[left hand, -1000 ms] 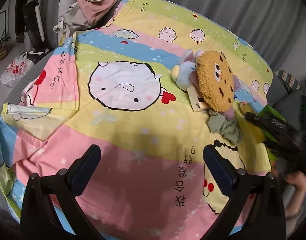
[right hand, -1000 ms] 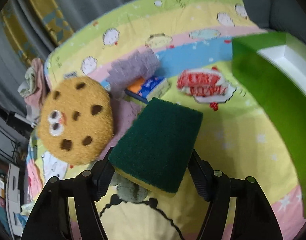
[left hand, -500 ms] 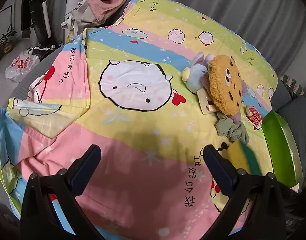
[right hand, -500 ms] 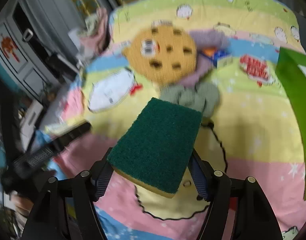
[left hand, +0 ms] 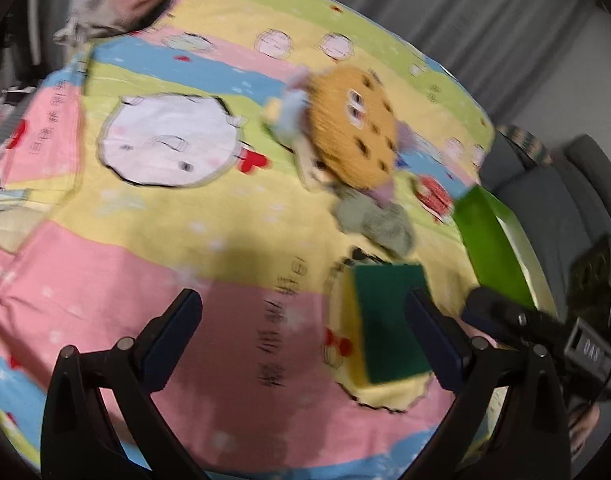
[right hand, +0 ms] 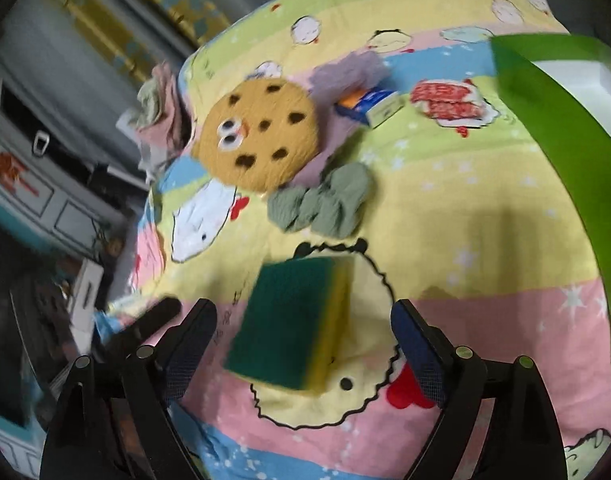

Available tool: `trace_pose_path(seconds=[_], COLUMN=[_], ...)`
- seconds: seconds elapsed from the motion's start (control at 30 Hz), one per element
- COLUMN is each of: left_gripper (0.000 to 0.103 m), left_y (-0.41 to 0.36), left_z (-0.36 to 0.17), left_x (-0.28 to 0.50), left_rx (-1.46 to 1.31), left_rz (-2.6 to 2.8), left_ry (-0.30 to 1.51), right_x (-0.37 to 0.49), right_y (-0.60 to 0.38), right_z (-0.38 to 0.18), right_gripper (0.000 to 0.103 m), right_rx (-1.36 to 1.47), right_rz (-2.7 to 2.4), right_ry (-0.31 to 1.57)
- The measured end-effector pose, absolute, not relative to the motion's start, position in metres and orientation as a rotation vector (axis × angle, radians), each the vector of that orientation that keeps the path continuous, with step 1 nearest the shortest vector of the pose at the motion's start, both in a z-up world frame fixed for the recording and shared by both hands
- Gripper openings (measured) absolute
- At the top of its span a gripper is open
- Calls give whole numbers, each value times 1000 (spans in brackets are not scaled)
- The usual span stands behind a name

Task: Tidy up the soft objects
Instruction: 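Carry the sponge into the green box and release it onto the towel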

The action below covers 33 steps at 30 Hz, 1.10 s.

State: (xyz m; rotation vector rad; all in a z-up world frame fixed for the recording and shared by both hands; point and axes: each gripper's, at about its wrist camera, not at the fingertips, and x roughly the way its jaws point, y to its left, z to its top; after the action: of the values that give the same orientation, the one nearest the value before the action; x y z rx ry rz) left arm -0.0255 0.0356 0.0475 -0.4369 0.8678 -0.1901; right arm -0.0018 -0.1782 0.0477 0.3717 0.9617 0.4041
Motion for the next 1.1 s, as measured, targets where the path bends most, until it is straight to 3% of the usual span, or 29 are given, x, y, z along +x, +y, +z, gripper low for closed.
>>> trace_pose_path(seconds=[0.07,0.13,0.23,0.3,0.43,0.8,1.1], left_gripper=[94,91,74,66,48,43,43], left_y=[26,16,5,-3,-16,-28,-32], left_z=[46,44,40,37,30,38,74], left_x=[-25,-24,-25,-26,-26,-33,-46], left_rx=[-432,-437,-460,-454,-426,-342,-261], left_rz=[-226,-280,-360,-395,-426,-401,-386], left_ry=[876,897,925,944,973,915,766], right_x=[-1,0,4,8,15,15,5], right_y=[-180,-175,-172,-172,-168,-150,-148], right_z=[51,53,50,45,32,20,54], right_gripper=[85,69,49,45,44,44,44], right_rx=[382,371,389,415,428,370,368], right_rz=[413,435,462,459,442,418,450], right_ry=[954,953,980,1006,1063,1081,955])
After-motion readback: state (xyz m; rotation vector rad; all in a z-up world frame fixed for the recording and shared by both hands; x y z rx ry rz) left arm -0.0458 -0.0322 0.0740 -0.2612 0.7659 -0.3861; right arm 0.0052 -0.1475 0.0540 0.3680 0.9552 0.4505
